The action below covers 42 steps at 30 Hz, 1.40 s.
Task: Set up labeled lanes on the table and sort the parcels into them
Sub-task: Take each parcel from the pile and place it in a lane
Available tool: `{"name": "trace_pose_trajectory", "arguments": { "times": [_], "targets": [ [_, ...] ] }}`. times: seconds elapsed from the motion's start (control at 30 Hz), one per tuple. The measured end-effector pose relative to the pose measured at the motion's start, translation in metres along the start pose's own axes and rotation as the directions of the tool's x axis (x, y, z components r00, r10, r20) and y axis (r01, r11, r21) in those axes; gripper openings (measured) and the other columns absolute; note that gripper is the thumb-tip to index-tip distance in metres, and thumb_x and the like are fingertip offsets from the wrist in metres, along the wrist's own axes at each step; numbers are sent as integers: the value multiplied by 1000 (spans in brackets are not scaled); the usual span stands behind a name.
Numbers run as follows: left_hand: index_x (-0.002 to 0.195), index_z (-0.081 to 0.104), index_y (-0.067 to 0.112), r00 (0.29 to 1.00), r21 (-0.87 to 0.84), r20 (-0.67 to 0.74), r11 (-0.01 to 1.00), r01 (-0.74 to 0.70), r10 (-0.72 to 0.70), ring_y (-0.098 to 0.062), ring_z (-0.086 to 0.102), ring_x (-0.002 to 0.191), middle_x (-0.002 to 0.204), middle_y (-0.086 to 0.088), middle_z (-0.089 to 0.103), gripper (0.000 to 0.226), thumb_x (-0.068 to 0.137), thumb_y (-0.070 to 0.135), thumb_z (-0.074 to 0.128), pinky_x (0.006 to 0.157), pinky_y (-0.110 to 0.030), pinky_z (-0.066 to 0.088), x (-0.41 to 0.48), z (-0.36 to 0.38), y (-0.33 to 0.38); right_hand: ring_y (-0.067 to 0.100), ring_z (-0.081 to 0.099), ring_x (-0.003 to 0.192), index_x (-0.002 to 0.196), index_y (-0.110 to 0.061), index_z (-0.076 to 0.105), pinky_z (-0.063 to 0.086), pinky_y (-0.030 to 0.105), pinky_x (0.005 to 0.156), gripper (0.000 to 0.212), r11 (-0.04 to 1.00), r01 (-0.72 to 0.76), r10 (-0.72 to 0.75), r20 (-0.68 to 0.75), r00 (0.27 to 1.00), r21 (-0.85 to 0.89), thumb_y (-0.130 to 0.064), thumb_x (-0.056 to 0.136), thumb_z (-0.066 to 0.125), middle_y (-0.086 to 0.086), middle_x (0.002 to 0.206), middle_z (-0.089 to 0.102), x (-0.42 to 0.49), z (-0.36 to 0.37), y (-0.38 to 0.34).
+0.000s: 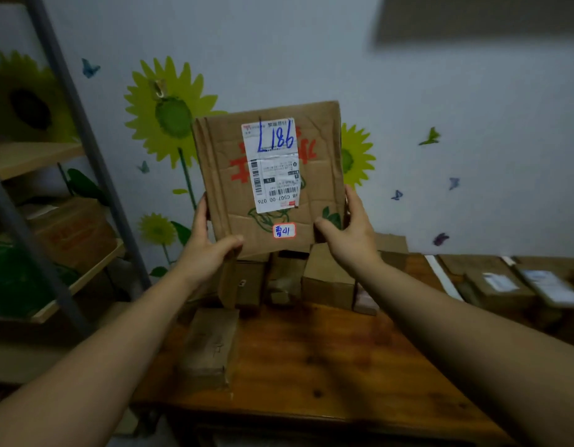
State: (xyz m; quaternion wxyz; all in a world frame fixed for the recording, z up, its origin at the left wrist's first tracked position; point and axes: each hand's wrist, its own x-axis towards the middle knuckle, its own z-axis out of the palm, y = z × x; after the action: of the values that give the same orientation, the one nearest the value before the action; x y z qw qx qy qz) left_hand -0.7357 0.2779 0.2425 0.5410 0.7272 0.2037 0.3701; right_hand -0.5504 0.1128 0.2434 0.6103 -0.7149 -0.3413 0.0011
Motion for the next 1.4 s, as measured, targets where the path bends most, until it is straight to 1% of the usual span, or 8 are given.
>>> {"name": "trace_pose_trajectory", "arguments": {
  "times": [0.1, 0.23, 0.37, 0.47, 0.93, 1.2, 1.3, 1.4],
  "targets": [
    [146, 19, 37, 999, -95, 33, 996, 3, 0, -16, 51, 121, 142, 0, 44, 82, 85, 2, 61, 101, -41, 43, -2, 44, 12, 14, 56, 105, 140, -35, 36, 51, 45, 92, 66, 998, -59, 57, -83, 995, -20, -47, 80, 62, -1, 125, 54, -13, -52, 8],
    [142, 26, 40, 983, -189, 166, 975, 113, -82, -3, 66, 90, 115, 9, 59, 73, 87, 4, 58, 73, -30, 56, -15, 133, 27, 15, 56, 101, 136, -32, 41, 52, 46, 88, 65, 988, -96, 73, -181, 981, -122, -57, 77, 55, 0, 125, 52, -32, -142, 29],
    [146, 24, 30, 951, -168, 298, 976, 139, -85, -18, 59, 107, 127, -1, 56, 68, 90, 4, 54, 91, -38, 47, -39, 248, 46, 19, 55, 105, 134, -29, 45, 50, 44, 91, 57, 968, -154, 91, -289, 953, -200, -51, 82, 57, 2, 125, 55, -55, -257, 58],
    [138, 31, 35, 913, -189, 403, 972, 140, -53, -5, 64, 92, 114, 10, 60, 62, 90, 3, 53, 76, -26, 54, -59, 344, 64, 17, 54, 102, 131, -27, 48, 47, 32, 83, 49, 949, -196, 93, -377, 921, -245, -42, 86, 60, 2, 124, 56, -79, -352, 84],
    [145, 19, 35, 596, -12, 799, 989, 148, -80, -12, 56, 92, 121, 5, 46, 69, 89, 26, 59, 62, -27, 52, -142, 697, 118, 17, 49, 121, 143, -33, 35, 45, 48, 100, 61, 840, -527, 294, -705, 646, -133, -52, 87, 54, -3, 137, 47, -184, -656, 178],
    [146, 14, 29, 384, 104, 912, 987, 125, -145, -17, 54, 108, 136, -2, 48, 71, 90, 33, 57, 96, -38, 45, -151, 869, 100, 20, 52, 114, 140, -33, 38, 49, 45, 93, 55, 748, -657, 357, -778, 517, -94, -45, 89, 56, 0, 133, 49, -171, -775, 254],
    [148, 9, 26, 334, 134, 930, 988, 78, -152, -12, 53, 102, 133, 0, 48, 75, 91, 33, 56, 82, -23, 45, -153, 928, 104, 23, 53, 115, 142, -31, 35, 50, 47, 92, 58, 693, -718, 404, -785, 470, -74, -43, 90, 57, 1, 134, 50, -164, -820, 275],
    [148, 7, 27, 291, 146, 943, 986, 85, -164, -19, 52, 117, 137, -1, 47, 76, 91, 30, 57, 93, -30, 42, -163, 983, 105, 25, 53, 116, 144, -29, 33, 48, 51, 94, 61, 641, -767, 441, -795, 416, -45, -43, 89, 58, 3, 135, 50, -162, -864, 296]
  ]
}}
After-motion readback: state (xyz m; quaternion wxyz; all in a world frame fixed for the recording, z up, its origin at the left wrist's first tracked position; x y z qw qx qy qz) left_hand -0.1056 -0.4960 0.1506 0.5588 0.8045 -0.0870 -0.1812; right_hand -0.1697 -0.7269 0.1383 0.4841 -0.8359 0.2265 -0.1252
